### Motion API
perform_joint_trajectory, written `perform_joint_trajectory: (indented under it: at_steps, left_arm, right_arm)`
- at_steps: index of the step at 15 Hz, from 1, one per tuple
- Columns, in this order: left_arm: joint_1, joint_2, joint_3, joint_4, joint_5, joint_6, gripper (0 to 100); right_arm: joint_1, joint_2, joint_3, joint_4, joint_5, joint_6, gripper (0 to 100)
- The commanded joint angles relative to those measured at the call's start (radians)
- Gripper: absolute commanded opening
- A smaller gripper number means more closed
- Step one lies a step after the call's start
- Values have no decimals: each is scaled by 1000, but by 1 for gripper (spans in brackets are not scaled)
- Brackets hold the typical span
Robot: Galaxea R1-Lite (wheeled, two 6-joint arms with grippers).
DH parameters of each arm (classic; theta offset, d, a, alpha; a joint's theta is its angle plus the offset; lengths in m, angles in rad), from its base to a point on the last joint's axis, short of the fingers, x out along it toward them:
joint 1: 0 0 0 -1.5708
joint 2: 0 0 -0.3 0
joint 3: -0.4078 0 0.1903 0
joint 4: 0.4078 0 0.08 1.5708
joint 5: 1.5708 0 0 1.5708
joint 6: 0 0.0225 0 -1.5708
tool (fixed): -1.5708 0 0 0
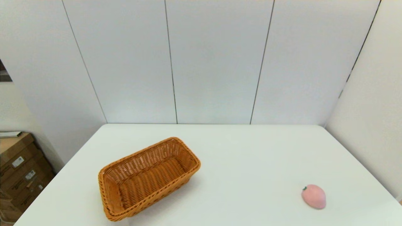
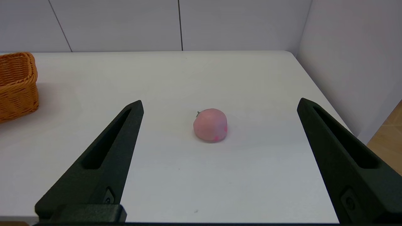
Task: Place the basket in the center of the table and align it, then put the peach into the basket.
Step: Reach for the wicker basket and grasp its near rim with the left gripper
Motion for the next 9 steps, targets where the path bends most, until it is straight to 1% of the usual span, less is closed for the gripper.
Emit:
perform_joint_trajectory:
  at_steps: [1,7,8,9]
  left_arm:
    - [0,-1,0,0,1,-1,100]
    - [0,-1,-11,-3,4,-3,100]
    - [0,-1,-72,3,5,-29,100]
    - [0,10,-155,49,-1,-69,100]
  right_arm:
    - [0,0,0,0,0,0,100]
    - [0,0,0,0,0,0,100]
    - [0,0,0,0,0,0,100]
    - [0,0,0,0,0,0,100]
